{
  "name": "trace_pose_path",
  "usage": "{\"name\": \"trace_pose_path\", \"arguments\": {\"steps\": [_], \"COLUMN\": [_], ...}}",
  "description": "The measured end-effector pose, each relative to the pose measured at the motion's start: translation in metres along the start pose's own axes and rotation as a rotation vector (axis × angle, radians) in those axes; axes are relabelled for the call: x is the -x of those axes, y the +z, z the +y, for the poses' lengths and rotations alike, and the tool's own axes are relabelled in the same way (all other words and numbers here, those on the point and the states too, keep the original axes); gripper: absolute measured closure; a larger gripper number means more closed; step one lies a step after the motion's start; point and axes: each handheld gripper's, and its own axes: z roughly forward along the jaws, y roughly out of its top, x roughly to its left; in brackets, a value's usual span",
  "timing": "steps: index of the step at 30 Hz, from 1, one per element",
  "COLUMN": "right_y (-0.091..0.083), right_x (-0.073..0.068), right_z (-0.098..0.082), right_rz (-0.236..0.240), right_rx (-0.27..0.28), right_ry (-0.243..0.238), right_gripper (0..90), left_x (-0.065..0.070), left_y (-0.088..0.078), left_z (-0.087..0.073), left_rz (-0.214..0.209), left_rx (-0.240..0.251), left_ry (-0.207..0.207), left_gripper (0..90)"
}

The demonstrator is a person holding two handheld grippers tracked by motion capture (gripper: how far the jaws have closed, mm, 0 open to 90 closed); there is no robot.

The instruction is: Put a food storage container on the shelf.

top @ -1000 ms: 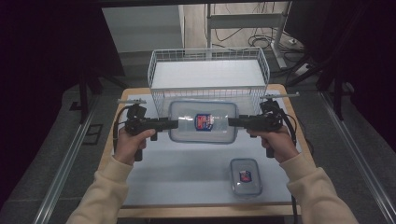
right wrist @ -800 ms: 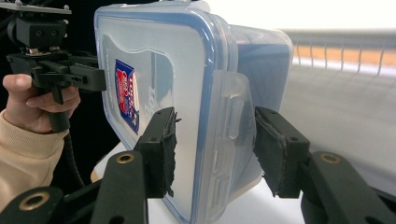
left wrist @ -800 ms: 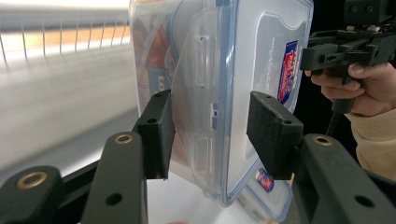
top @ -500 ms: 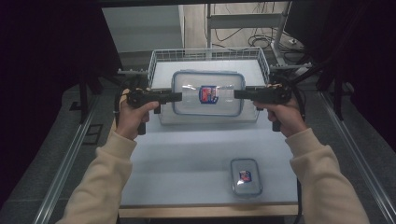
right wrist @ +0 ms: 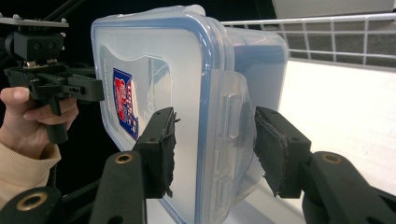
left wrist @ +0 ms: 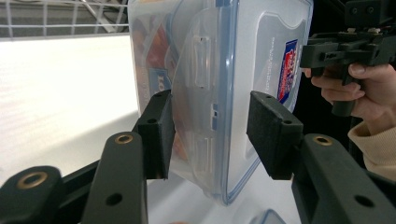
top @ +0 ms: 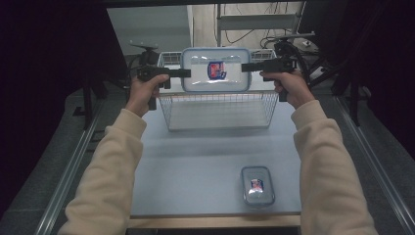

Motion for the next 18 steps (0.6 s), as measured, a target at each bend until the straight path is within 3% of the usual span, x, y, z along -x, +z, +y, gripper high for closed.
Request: {"name": "trace_pose_path", "arguments": {"steps": [8, 11, 12, 18], "right_y": [0.019, 0.021, 0.023, 0.027], "right_x": [0.024, 0.027, 0.029, 0.037], "right_z": [0.013, 0.015, 0.017, 0.020], "right_rz": [-0.015, -0.021, -0.022, -0.019], "right_rx": [-0.023, -0.010, -0.003, 0.005], "right_ry": [0.080, 0.096, 0.114, 0.176], "right_gripper": [48.5, 48.3, 48.1, 47.7], "left_x": [-0.023, -0.027, -0.030, -0.037], "left_y": [0.017, 0.020, 0.021, 0.025], "left_z": [0.011, 0.012, 0.012, 0.018], "left_rz": [-0.004, -0.010, -0.021, -0.030], "left_rx": [-0.018, -0.005, 0.005, -0.006], "left_ry": [-0.078, -0.102, -0.129, -0.164], "left_gripper": [51.9, 51.7, 51.5, 49.9]}}
